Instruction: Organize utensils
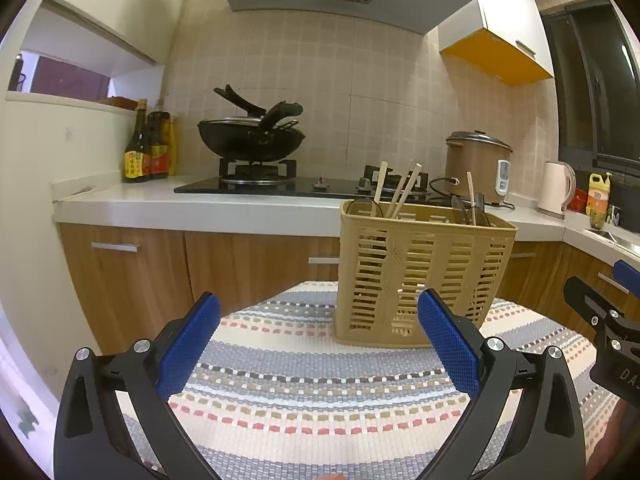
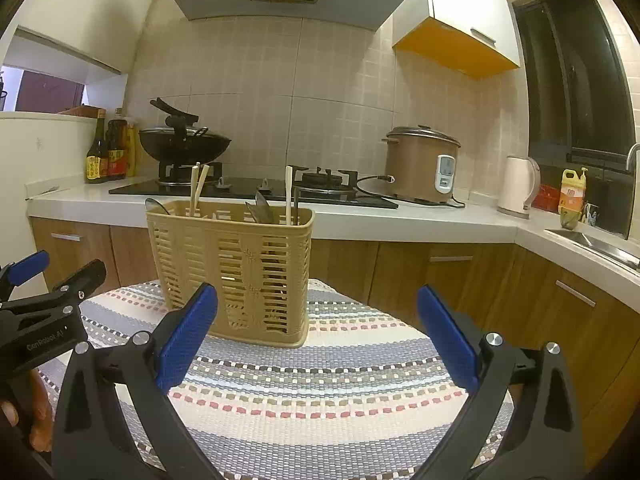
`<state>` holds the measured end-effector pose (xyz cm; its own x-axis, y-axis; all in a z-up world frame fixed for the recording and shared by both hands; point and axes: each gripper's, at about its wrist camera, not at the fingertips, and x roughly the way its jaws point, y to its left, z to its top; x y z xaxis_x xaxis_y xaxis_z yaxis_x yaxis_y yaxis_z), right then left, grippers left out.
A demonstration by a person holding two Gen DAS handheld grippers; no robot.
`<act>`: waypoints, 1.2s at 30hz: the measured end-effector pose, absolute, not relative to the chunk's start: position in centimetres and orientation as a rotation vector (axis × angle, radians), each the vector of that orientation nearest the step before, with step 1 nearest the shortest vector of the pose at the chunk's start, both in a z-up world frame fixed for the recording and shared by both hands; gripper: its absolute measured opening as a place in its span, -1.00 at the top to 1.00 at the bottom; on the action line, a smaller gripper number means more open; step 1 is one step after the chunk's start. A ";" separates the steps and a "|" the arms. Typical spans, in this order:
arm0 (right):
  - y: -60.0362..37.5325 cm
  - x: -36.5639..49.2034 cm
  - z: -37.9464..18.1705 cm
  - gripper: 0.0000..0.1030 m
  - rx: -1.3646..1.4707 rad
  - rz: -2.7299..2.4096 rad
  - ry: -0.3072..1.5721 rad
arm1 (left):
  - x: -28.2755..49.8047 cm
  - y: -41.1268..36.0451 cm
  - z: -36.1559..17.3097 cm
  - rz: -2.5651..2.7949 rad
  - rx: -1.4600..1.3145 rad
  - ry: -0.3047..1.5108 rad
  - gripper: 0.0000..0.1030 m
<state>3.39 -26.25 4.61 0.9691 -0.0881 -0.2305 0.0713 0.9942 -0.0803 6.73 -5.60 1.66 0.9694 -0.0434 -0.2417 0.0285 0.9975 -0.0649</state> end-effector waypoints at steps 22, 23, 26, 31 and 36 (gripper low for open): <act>-26.6 3.9 4.3 -0.85 -0.056 -0.086 0.264 | 7.0 -6.2 1.4 -0.037 -0.028 0.268 -0.85; -26.6 4.0 4.3 -0.85 -0.056 -0.085 0.265 | 7.0 -6.2 1.4 -0.037 -0.027 0.268 -0.85; -26.5 4.0 4.2 -0.85 -0.056 -0.086 0.267 | 6.9 -6.2 1.4 -0.035 -0.025 0.264 -0.85; -26.5 4.0 4.3 -0.85 -0.057 -0.086 0.267 | 7.0 -6.3 1.3 -0.031 -0.020 0.275 -0.85; -26.5 4.0 4.3 -0.85 -0.054 -0.086 0.269 | 6.9 -6.3 1.3 -0.032 -0.022 0.274 -0.85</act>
